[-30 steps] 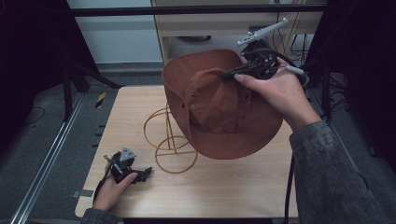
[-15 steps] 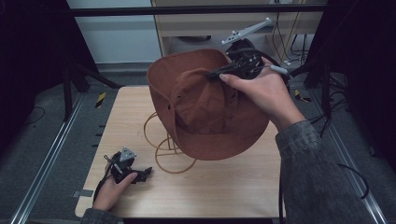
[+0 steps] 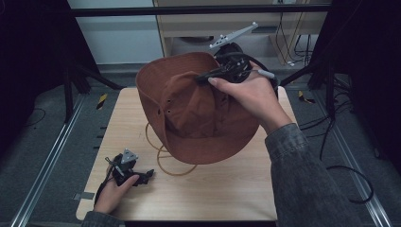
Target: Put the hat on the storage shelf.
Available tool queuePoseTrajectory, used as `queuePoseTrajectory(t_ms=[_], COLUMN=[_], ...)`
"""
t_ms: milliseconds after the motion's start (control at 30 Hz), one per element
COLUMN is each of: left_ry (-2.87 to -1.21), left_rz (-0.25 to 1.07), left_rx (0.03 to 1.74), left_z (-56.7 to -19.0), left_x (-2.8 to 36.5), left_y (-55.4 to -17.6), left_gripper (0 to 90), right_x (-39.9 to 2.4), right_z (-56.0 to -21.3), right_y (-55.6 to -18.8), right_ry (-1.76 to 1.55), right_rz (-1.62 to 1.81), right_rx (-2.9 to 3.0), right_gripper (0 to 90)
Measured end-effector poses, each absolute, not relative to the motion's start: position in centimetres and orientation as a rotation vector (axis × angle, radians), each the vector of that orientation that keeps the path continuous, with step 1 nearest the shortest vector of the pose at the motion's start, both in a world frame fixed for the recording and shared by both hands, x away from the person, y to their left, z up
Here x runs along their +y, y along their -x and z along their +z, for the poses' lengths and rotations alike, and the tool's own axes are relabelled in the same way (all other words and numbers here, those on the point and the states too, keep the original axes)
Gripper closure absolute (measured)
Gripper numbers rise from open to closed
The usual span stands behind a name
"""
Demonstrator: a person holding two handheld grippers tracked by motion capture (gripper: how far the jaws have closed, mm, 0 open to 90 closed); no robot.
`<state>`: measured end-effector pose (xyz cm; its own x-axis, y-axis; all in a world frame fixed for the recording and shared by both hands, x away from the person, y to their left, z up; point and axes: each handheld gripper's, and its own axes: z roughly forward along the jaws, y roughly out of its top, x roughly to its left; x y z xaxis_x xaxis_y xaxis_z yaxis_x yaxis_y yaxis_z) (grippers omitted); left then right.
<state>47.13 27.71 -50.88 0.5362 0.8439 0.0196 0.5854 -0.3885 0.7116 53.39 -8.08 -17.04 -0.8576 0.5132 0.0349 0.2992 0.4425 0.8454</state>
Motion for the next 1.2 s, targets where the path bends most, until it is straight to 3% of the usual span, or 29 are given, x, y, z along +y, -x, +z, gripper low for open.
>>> queuePoseTrajectory(t_ms=[1200], left_ry=[-2.119], left_rz=[0.499], left_rx=[1.152], left_z=[-50.8], left_x=[27.7], left_y=[-47.1], left_gripper=[0.0], right_x=[-3.3], right_z=[-17.7], right_y=[-53.5], right_ry=[-0.654], right_rz=[1.456], right_rx=[2.495], right_gripper=[88.6])
